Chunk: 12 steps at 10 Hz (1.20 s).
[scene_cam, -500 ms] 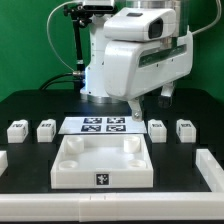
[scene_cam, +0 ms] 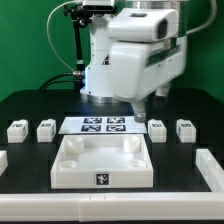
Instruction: Assemble one leg
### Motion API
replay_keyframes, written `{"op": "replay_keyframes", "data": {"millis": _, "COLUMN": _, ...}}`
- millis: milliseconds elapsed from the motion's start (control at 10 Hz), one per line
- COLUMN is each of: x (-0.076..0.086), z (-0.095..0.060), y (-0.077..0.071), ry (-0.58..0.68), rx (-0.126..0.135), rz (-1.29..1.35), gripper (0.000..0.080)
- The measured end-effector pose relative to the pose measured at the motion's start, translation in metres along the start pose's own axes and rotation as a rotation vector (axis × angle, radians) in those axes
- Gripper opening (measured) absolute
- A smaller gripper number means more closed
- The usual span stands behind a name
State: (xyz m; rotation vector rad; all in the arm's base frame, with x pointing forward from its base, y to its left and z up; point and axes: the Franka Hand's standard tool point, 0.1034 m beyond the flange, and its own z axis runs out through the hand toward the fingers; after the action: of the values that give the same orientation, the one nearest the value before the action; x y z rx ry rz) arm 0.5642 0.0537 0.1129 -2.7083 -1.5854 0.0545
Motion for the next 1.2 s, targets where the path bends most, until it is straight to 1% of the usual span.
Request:
{"op": "replay_keyframes", "data": {"millis": 900, "x": 0.0000, "z": 0.0000, "y": 0.0000, "ry": 0.000, "rx": 0.000, "rz": 0.000, "gripper": 0.0650}}
{"op": "replay_keyframes", "data": {"millis": 1000, "x": -0.0003, "z": 0.0003, "y": 0.0000, "ry": -0.001, "rx": 0.000, "rz": -0.111, "gripper": 0.0650}}
{"op": "replay_keyframes", "data": {"millis": 1100, "x": -0.0004, "z": 0.0004, "y": 0.0001, "ry": -0.001, "rx": 0.000, "rz": -0.097, "gripper": 0.0650}}
{"op": "replay_keyframes", "data": {"millis": 1200, "x": -0.0030, "z": 0.0006, "y": 0.0013, "ry": 0.000, "rx": 0.002, "rz": -0.139, "gripper": 0.0650}}
